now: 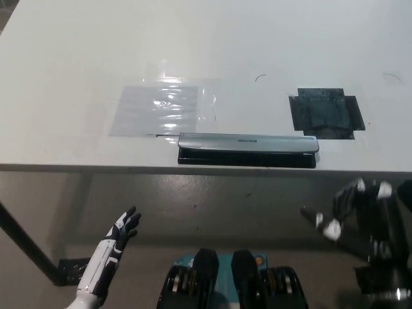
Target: The paper pin puncher is placed at the center of the table and close to the robot and the robot uses its right fist to press on the paper pin puncher
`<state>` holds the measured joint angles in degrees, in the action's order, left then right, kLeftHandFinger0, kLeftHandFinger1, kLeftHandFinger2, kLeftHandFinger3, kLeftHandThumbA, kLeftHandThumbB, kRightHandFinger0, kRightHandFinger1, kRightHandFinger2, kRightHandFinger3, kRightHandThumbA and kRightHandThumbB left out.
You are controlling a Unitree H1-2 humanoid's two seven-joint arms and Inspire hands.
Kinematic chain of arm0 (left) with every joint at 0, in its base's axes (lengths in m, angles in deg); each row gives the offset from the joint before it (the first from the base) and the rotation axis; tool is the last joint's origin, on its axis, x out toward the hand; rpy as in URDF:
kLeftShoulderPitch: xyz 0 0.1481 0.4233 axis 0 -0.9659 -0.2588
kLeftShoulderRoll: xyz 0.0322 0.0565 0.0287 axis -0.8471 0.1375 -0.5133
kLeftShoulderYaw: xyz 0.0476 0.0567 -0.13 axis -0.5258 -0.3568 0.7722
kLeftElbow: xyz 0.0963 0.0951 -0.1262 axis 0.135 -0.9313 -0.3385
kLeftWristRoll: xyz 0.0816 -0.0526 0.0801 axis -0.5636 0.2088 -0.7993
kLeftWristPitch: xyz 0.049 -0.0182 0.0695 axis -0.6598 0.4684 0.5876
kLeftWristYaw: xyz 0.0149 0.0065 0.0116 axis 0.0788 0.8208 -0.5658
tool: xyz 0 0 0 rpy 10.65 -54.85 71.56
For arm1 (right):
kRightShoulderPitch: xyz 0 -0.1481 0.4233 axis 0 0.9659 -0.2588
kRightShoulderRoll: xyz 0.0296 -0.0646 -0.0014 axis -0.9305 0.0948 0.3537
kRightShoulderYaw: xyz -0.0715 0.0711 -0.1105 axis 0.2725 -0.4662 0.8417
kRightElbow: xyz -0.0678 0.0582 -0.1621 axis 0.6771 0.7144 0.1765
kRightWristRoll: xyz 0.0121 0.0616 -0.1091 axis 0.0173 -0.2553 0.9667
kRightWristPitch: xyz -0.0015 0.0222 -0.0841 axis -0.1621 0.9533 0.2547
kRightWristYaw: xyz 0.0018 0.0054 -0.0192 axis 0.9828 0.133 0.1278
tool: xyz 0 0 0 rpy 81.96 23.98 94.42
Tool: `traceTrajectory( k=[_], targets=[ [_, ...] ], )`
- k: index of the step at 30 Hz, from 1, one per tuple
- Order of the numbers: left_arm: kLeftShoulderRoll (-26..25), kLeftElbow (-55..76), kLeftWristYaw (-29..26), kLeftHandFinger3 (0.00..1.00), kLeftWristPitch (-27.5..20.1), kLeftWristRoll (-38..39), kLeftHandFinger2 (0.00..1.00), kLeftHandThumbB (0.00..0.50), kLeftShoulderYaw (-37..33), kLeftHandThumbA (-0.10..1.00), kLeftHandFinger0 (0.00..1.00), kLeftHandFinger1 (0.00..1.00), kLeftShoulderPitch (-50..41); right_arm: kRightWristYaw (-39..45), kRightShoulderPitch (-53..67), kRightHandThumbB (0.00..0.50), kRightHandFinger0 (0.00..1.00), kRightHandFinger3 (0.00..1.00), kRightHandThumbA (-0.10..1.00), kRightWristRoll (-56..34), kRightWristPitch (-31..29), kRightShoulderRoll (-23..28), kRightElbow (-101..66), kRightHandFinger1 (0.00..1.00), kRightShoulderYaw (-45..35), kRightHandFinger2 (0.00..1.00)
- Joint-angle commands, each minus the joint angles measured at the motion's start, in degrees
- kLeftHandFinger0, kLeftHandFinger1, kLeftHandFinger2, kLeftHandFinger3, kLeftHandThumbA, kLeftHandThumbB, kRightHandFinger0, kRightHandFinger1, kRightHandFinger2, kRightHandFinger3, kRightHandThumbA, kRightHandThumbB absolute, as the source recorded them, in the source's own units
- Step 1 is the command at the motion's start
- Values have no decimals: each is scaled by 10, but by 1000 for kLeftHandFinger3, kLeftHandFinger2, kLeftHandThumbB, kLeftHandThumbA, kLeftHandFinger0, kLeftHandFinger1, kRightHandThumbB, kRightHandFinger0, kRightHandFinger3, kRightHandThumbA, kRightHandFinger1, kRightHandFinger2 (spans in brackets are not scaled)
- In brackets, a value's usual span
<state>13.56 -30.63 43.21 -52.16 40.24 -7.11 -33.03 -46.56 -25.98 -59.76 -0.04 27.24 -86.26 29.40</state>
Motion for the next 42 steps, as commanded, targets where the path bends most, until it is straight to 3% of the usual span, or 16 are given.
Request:
traceTrajectory(
  k=[1,6,12,15,18,24,27,31,35,36,39,40,42],
  targets=[
    [-3,10,1,1000,-29,1,1000,216,3,1000,1000,1000,10,-10,-104,154,0,0,1000,-37,111,-8,-61,0,7,0],
    [-6,8,1,1000,-32,0,1000,244,4,1000,1000,1000,15,-20,-231,183,0,0,1000,-22,136,-29,9,0,9,0],
    [-8,16,5,1000,-23,1,1000,233,6,1000,1000,1000,18,-34,-332,192,0,0,1000,-9,136,-52,125,0,1,0],
    [-9,15,5,1000,-27,-4,1000,208,4,1000,1000,1000,18,-39,-370,175,6,18,1000,-3,113,-61,203,8,-3,25],
    [-9,18,3,1000,-24,-9,1000,205,4,1000,1000,1000,18,-39,-403,202,0,0,1000,-10,83,-70,292,0,-9,0],
    [-10,22,5,1000,-22,-8,1000,216,3,1000,1000,1000,16,-41,-417,182,1,31,1000,-7,50,-80,394,4,-12,126],
    [-10,25,7,1000,-15,-2,1000,236,5,1000,1000,1000,16,-32,-412,225,0,106,1000,-3,18,-77,445,66,-8,302],
    [-12,27,9,1000,-12,-3,1000,233,4,1000,1000,1000,17,-41,-406,185,28,127,1000,10,-4,-74,485,98,-5,316],
    [-13,30,9,1000,-9,-3,1000,236,5,1000,1000,1000,17,-34,-392,200,0,194,1000,1,-8,-75,507,115,-10,368],
    [-13,30,9,1000,-10,-2,1000,240,4,1000,1000,1000,18,-32,-388,233,0,225,1000,-2,-8,-75,508,129,-11,397],
    [-15,30,9,1000,-10,-6,1000,245,4,1000,1000,1000,18,-25,-375,224,0,208,1000,-4,-10,-77,519,107,-8,367],
    [-14,31,8,1000,-10,-7,1000,245,4,1000,1000,1000,16,-24,-370,199,0,181,1000,-1,-24,-77,532,80,-6,326],
    [-15,30,9,1000,-9,-5,1000,254,3,1000,1000,1000,15,-24,-364,199,0,114,1000,-1,-26,-78,541,28,-6,237]
  ],
)
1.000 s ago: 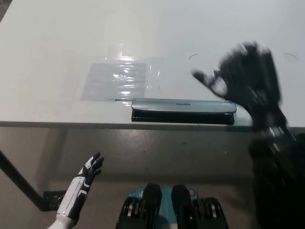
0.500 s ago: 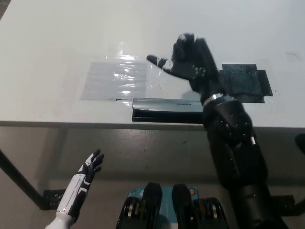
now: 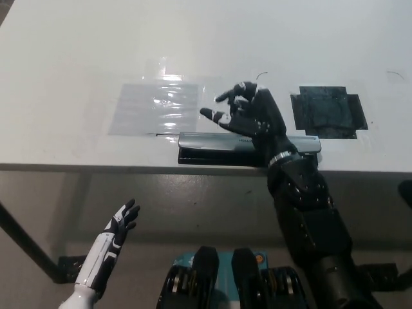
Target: The paper pin puncher is placed at the center of the table and close to the robot and the robot uses its right fist to press on the paper pin puncher
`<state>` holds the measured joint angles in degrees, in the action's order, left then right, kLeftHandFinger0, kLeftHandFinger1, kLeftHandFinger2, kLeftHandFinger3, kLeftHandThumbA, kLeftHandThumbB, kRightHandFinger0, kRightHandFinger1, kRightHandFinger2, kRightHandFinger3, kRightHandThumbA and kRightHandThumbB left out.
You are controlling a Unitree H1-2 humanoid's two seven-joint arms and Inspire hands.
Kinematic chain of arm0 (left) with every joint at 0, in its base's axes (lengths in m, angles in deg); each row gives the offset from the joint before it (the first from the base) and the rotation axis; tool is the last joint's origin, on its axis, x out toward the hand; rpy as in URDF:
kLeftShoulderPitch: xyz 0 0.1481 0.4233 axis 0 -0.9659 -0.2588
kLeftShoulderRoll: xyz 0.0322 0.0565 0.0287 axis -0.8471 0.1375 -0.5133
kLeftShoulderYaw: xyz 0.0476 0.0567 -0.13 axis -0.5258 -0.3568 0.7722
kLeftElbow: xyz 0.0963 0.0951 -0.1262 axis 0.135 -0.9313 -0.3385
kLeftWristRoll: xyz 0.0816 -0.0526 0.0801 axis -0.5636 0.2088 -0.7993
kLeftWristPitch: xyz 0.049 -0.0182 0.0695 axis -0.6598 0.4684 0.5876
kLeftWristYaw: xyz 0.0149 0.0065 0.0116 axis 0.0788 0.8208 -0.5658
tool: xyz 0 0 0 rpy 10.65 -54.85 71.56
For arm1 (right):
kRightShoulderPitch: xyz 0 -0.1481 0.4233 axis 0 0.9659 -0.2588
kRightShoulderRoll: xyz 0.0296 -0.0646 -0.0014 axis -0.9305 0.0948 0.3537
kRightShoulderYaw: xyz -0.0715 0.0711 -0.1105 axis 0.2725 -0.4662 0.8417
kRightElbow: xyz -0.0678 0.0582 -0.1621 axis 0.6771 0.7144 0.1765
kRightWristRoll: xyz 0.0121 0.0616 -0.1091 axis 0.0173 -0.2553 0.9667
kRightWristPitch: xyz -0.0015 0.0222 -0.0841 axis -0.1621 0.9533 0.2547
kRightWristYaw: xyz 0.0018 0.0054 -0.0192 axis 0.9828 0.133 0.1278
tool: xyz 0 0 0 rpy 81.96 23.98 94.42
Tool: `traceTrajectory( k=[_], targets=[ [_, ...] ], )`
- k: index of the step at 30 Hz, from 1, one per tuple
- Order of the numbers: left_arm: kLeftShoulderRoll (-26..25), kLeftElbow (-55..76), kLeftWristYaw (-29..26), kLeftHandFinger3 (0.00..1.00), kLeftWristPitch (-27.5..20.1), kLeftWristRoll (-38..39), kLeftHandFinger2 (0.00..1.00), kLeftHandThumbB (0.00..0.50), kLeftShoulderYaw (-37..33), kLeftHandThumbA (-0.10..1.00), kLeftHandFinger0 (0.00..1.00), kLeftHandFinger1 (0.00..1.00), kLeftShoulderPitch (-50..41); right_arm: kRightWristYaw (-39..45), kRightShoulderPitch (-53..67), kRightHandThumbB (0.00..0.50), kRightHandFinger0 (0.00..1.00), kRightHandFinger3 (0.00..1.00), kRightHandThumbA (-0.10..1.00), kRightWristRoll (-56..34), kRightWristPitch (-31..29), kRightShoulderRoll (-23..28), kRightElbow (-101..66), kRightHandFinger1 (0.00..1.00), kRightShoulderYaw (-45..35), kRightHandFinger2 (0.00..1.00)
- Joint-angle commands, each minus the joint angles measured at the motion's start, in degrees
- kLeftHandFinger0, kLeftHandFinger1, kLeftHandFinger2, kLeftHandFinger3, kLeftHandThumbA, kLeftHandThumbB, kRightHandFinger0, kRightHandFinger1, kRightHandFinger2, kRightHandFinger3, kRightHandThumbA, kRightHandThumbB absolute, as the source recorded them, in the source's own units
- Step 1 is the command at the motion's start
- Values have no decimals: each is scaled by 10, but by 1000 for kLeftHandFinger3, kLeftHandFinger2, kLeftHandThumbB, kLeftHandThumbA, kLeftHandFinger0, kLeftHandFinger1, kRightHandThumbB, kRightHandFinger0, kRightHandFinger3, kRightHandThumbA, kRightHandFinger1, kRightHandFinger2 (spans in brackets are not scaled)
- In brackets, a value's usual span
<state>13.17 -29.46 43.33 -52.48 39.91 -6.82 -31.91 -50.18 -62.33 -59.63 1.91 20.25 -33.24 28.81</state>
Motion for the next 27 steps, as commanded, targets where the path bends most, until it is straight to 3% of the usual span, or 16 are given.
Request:
traceTrajectory(
  k=[1,4,12,16,19,22,25,27],
  targets=[
    [-9,20,8,1000,-3,1,1000,257,1,1000,1000,1000,2,15,6,196,0,100,1000,-2,-48,-8,22,24,1,224],
    [-8,17,6,1000,-4,-2,1000,262,1,1000,1000,1000,0,28,10,183,0,30,1000,-11,-73,-8,61,0,-3,181],
    [-5,12,4,1000,-17,-2,1000,234,-1,1000,1000,1000,-3,23,9,152,0,18,1000,6,-127,-7,158,0,3,196],
    [-6,12,6,1000,-11,1,1000,262,0,1000,1000,1000,-2,8,1,165,0,7,1000,23,-140,-5,207,0,10,191],
    [-5,11,5,1000,-15,0,1000,252,0,1000,1000,1000,-1,8,-5,159,0,5,1000,22,-159,-4,231,0,9,166],
    [-4,14,7,1000,-18,2,1000,249,-2,1000,1000,1000,-18,1,7,198,0,22,1000,24,-157,-5,256,0,8,173],
    [-1,19,10,1000,-18,7,1000,272,-6,1000,1000,1000,-37,13,22,173,0,69,1000,12,-164,-7,295,4,0,248],
    [-2,22,10,1000,-17,5,1000,275,-7,1000,1000,1000,-46,4,26,144,0,46,1000,21,-165,-7,326,0,4,221]
  ],
)
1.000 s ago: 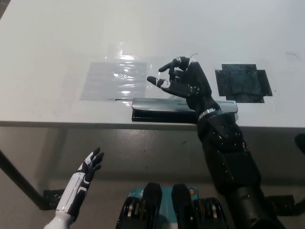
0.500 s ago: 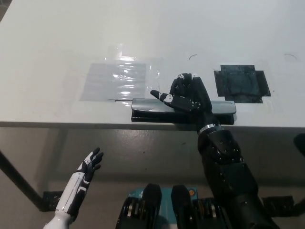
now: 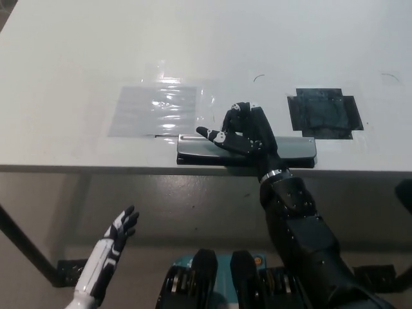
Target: The paper pin puncher is placed at the center of the table and close to the robot and the robot uses its right fist to press on the paper pin puncher
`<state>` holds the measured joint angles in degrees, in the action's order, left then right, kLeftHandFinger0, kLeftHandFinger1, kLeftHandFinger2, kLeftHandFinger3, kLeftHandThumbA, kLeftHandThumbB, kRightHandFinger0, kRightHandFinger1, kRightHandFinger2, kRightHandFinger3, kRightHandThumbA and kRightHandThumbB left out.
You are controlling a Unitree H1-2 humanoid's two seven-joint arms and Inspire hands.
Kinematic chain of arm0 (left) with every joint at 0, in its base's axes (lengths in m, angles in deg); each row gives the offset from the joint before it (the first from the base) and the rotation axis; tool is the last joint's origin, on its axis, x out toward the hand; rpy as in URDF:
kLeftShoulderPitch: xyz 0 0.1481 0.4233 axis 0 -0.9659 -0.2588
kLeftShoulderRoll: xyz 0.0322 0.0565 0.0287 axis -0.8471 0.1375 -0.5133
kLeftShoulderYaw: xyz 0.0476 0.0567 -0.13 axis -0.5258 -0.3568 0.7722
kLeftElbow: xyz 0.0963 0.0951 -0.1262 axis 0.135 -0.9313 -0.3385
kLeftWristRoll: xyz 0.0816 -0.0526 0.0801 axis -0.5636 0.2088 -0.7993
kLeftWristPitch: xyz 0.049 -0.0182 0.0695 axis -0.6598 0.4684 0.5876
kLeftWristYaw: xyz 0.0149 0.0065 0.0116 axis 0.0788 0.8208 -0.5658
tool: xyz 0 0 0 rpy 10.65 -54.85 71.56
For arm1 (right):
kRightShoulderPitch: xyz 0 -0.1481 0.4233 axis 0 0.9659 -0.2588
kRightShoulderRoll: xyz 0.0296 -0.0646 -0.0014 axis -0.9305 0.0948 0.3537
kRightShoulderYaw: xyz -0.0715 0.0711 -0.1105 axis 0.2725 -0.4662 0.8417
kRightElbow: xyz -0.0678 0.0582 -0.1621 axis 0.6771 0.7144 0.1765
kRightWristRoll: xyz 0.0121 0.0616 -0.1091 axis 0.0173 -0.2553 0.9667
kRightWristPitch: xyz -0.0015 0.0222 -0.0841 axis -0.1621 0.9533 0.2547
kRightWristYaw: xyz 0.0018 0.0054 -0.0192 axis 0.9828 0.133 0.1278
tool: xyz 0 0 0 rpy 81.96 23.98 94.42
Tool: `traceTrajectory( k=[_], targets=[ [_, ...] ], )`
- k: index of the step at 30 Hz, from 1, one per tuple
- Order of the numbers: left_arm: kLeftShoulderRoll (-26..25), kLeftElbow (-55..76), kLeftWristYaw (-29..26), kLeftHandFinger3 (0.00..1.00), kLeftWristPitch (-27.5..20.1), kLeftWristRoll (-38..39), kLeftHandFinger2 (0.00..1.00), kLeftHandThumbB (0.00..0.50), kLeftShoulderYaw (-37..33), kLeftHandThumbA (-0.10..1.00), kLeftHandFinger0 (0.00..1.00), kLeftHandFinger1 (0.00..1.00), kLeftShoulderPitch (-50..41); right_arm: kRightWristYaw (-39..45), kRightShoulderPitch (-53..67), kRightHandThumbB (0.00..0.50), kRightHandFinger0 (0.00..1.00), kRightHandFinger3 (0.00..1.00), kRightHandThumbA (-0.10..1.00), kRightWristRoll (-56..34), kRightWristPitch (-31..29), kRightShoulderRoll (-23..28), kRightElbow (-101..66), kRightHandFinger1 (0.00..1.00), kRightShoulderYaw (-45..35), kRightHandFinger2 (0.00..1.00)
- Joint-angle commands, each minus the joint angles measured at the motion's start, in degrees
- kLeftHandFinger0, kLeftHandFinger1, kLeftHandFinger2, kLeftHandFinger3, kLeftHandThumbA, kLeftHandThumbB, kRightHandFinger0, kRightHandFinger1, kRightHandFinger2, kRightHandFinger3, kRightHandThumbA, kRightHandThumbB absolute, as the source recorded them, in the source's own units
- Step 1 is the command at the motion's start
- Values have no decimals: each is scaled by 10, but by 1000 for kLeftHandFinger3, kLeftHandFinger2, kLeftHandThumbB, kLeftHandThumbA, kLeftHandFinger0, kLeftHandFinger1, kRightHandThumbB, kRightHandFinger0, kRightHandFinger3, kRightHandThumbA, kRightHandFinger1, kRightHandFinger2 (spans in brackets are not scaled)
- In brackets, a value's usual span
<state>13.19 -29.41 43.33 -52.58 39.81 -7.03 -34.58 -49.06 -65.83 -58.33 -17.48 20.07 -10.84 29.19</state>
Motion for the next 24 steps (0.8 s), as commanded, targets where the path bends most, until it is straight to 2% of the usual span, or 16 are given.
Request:
traceTrajectory(
  k=[1,3,5,7,9,10,12,15,17,19,20,22,24],
  targets=[
    [-3,22,9,1000,-20,3,1000,260,-5,1000,1000,1000,-27,-11,67,139,0,26,1000,14,24,-7,112,0,4,193],
    [-5,22,9,1000,-23,2,1000,247,-5,1000,1000,1000,-33,-14,71,134,0,0,1000,15,19,-8,136,0,4,161],
    [-7,17,8,1000,-32,-3,1000,225,-6,1000,1000,1000,-34,-12,72,158,0,10,1000,16,18,-6,153,0,4,160],
    [-7,12,7,1000,-39,-5,1000,231,-6,1000,1000,1000,-32,-11,73,186,0,77,1000,16,15,-4,167,0,4,229],
    [-7,14,7,1000,-37,-6,1000,240,-6,1000,1000,1000,-32,-15,73,198,0,103,1000,17,17,-1,181,1,4,260],
    [-7,15,8,1000,-35,-4,1000,233,-6,1000,1000,1000,-32,-17,72,200,0,110,1000,17,17,-1,184,0,3,265],
    [-7,18,10,1000,-29,-1,1000,236,-6,1000,1000,1000,-31,-21,70,166,0,101,1000,15,13,1,185,0,-1,260],
    [-7,17,10,1000,-27,2,1000,231,-4,1000,1000,1000,-22,-14,57,209,0,126,1000,8,9,2,178,0,-8,283],
    [-8,13,7,1000,-30,-4,1000,231,-4,1000,1000,1000,-17,-1,45,197,0,110,1000,-1,-4,2,149,7,-14,283],
    [-7,18,8,1000,-19,0,1000,250,-3,1000,1000,1000,-13,10,38,168,9,76,1000,-15,-8,0,83,0,-25,221],
    [-7,17,6,1000,-18,-2,1000,253,-2,1000,1000,1000,-10,21,46,161,0,33,1000,-28,8,-3,-11,0,-27,187],
    [-5,17,6,1000,-16,0,1000,259,-1,1000,1000,1000,-7,25,64,201,0,12,1000,-44,65,-7,-194,0,-20,170],
    [-5,19,6,1000,-11,0,1000,255,-1,1000,1000,1000,-2,11,67,214,0,0,1000,-38,109,-7,-301,0,-13,116]
  ],
)
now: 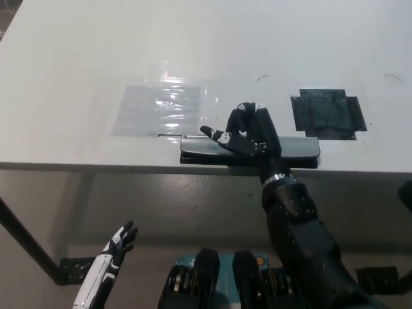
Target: The paper pin puncher is placed at the center of the table and close to the robot and the robot uses its right fist to press on the paper pin puncher
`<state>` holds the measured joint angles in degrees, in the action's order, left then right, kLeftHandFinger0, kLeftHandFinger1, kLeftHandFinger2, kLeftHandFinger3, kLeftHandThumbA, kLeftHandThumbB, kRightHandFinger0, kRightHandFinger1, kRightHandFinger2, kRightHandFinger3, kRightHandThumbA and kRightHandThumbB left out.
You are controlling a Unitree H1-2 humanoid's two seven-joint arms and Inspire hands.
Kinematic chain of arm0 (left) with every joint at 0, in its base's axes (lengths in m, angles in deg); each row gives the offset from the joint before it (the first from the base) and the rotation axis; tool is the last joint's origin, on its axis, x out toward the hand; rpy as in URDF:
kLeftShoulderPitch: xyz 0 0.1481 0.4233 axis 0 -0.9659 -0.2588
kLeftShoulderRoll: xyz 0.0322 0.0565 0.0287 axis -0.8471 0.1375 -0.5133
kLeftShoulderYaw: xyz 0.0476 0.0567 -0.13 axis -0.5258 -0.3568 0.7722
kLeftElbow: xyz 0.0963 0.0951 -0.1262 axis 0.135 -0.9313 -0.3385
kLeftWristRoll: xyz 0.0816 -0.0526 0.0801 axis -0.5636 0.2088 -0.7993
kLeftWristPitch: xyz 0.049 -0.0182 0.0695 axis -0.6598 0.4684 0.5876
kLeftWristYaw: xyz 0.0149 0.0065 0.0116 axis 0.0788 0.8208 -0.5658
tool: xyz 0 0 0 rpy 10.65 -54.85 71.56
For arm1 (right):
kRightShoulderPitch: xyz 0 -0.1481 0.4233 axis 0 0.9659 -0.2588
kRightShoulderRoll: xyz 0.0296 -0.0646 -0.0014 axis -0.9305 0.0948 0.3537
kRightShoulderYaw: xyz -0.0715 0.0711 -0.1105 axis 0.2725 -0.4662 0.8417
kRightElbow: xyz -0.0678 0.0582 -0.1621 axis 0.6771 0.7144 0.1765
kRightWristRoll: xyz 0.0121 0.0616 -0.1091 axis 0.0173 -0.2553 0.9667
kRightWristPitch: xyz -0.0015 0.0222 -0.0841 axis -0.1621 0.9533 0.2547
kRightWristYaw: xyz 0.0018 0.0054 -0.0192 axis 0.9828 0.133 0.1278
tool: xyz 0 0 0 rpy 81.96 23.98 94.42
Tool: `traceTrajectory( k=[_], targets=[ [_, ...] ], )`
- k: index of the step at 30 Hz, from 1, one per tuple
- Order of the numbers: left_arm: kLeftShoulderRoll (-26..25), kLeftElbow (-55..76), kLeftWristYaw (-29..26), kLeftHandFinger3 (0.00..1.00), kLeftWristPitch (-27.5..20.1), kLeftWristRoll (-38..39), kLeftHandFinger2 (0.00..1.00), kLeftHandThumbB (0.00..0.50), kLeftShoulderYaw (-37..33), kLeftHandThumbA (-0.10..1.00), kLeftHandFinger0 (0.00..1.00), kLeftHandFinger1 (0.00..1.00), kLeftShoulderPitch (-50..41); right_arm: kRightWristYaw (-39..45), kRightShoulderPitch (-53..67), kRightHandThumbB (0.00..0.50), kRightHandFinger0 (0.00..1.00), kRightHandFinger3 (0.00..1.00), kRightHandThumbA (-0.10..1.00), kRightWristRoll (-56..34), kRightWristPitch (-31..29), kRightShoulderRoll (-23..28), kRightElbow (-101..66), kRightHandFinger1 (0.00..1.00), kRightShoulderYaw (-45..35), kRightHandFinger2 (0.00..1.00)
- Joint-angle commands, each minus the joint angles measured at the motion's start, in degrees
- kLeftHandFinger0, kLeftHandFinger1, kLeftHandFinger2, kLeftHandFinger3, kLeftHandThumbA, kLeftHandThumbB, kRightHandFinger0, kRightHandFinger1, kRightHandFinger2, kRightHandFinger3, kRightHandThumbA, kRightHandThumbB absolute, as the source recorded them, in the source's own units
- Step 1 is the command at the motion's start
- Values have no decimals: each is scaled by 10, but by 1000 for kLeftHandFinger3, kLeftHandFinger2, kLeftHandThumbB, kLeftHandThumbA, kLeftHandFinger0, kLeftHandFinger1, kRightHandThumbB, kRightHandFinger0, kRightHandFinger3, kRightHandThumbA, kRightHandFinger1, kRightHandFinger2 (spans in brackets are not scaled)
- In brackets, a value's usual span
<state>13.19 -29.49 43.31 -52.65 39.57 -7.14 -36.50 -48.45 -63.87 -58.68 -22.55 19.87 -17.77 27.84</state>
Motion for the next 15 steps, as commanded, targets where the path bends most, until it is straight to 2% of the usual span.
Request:
traceTrajectory(
  k=[1,2,3,5,7,11,14,15],
  targets=[
    [-5,20,6,1000,-11,2,1000,250,1,1000,1000,1000,20,1,43,190,0,0,1000,-31,164,-2,-298,0,6,64],
    [-5,20,7,1000,-11,4,1000,245,1,1000,1000,1000,22,-15,44,200,0,0,1000,-28,200,-7,-365,0,5,6],
    [-5,19,8,1000,-11,7,1000,245,1,1000,1000,1000,24,-16,44,211,0,0,1000,-47,224,-8,-420,0,6,0],
    [-7,17,9,1000,-18,7,1000,236,0,1000,1000,1000,28,-4,46,193,0,0,1000,-62,253,7,-515,0,17,0],
    [-7,15,9,1000,-21,6,1000,235,0,1000,1000,1000,30,-2,49,193,0,0,1000,-77,276,16,-576,0,22,0],
    [-9,15,12,1000,-16,12,1000,254,2,1000,1000,1000,38,-8,73,236,0,0,1000,-116,328,35,-715,0,33,0],
    [-11,18,10,1000,-10,8,1000,263,3,1000,1000,1000,47,3,91,222,0,0,1000,-122,335,52,-768,0,44,0],
    [-12,20,11,1000,-7,7,1000,261,4,1000,1000,1000,50,5,107,235,0,0,1000,-120,343,60,-796,0,49,0]
  ],
)
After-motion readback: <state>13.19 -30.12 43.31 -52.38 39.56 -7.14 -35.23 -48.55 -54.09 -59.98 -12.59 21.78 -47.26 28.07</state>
